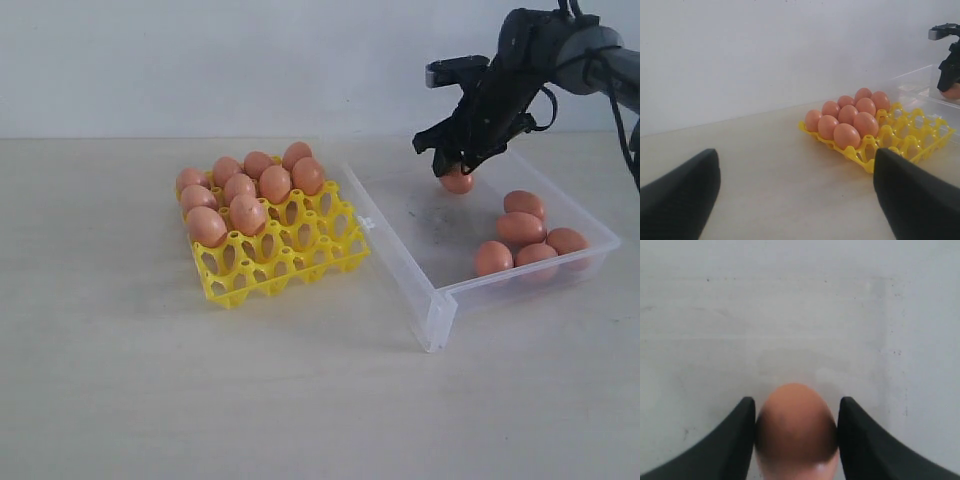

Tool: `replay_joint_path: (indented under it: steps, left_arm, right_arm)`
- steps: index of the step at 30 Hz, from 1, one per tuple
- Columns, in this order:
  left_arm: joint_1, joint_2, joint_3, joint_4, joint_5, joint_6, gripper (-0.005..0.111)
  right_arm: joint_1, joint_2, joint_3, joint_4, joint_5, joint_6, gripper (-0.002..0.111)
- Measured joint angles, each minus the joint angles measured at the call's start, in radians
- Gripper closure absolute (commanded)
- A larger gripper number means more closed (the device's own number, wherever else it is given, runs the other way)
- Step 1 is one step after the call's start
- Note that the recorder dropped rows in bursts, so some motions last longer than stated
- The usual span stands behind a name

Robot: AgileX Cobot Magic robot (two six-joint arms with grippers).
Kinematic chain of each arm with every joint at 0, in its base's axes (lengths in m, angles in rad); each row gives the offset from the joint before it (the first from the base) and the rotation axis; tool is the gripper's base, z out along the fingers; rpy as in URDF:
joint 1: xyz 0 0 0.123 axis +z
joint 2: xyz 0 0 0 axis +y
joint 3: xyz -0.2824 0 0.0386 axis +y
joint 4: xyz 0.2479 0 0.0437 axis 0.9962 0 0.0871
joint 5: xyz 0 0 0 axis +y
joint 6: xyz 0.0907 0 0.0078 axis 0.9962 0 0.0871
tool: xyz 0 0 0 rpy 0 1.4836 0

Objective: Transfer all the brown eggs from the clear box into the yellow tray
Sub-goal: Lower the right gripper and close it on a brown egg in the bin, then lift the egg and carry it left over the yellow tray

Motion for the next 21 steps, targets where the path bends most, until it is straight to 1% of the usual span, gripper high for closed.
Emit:
replay_joint_path:
  steps: [2,7,8,9,10,11,12,17,19,21]
  left_arm:
    - [0.000,0.000,0.000,0.000,0.000,0.000,0.029]
    - [0.000,0.000,0.000,0.000,0.000,0.000,0.029]
    - [0.000,0.000,0.000,0.000,0.000,0.000,0.029]
    - [0.000,0.000,0.000,0.000,0.000,0.000,0.029]
    - [0.000,0.000,0.000,0.000,0.000,0.000,0.029]
    - [0.000,0.000,0.000,0.000,0.000,0.000,0.029]
    - [0.000,0.000,0.000,0.000,0.000,0.000,0.029]
    - [0.000,0.000,0.000,0.000,0.000,0.000,0.029]
    - [0.000,0.000,0.000,0.000,0.000,0.000,0.029]
    - [0.000,0.000,0.000,0.000,0.000,0.000,0.029]
  right_arm:
    - [0.000,0.000,-0.002,-0.018,0.026,0.000,0.060]
    - [0.000,0.002,-0.002,-0.028,0.067,0.024,0.060]
    - [0.000,0.002,-0.002,-0.028,0.067,0.024,0.062]
    - [0.000,0.002,-0.002,-0.028,0.067,0.032,0.066]
    - [0.000,0.002,-0.002,-0.028,0.067,0.038,0.083]
    - [0.000,0.002,-0.002,-0.028,0.063,0.052,0.090]
    - [0.000,0.002,-0.002,-0.028,0.063,0.054,0.109]
    - [0.000,0.008,-0.002,-0.015,-0.005,0.064,0.108]
    - [0.000,0.010,0.000,0.051,-0.065,0.023,0.108]
    - [0.000,0.010,0.005,0.211,-0.128,-0.090,0.108]
